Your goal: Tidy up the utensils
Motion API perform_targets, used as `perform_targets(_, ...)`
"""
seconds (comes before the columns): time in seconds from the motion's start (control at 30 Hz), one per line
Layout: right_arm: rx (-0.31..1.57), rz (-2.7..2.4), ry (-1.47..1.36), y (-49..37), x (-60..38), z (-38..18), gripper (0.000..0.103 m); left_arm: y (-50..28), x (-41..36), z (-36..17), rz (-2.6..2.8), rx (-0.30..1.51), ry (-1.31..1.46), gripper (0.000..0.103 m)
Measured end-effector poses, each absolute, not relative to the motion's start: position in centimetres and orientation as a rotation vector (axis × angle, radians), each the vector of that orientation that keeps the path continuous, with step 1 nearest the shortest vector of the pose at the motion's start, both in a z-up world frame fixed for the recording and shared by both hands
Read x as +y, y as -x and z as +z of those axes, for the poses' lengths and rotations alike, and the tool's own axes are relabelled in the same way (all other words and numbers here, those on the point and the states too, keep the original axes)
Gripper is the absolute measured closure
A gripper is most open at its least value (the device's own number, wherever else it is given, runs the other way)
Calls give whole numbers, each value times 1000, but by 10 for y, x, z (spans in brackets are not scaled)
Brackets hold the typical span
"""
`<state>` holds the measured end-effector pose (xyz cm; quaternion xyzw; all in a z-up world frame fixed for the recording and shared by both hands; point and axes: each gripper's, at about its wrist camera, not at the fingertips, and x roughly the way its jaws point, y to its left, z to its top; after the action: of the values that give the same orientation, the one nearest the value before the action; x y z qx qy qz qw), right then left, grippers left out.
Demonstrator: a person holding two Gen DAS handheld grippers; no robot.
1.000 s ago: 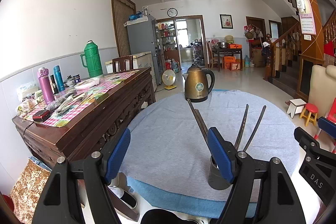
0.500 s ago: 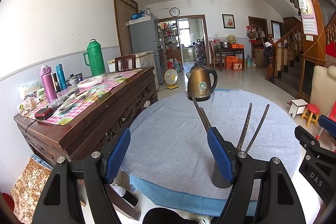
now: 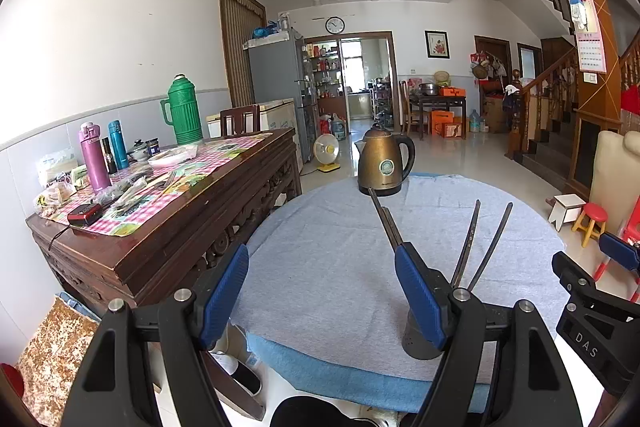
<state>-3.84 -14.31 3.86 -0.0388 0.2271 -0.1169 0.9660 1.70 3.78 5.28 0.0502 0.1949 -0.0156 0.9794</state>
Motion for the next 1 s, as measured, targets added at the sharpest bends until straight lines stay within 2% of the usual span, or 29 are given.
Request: perform_targets(1.0, 514, -242, 75, 28, -141, 28, 34, -17, 39, 34, -27, 443, -106, 27)
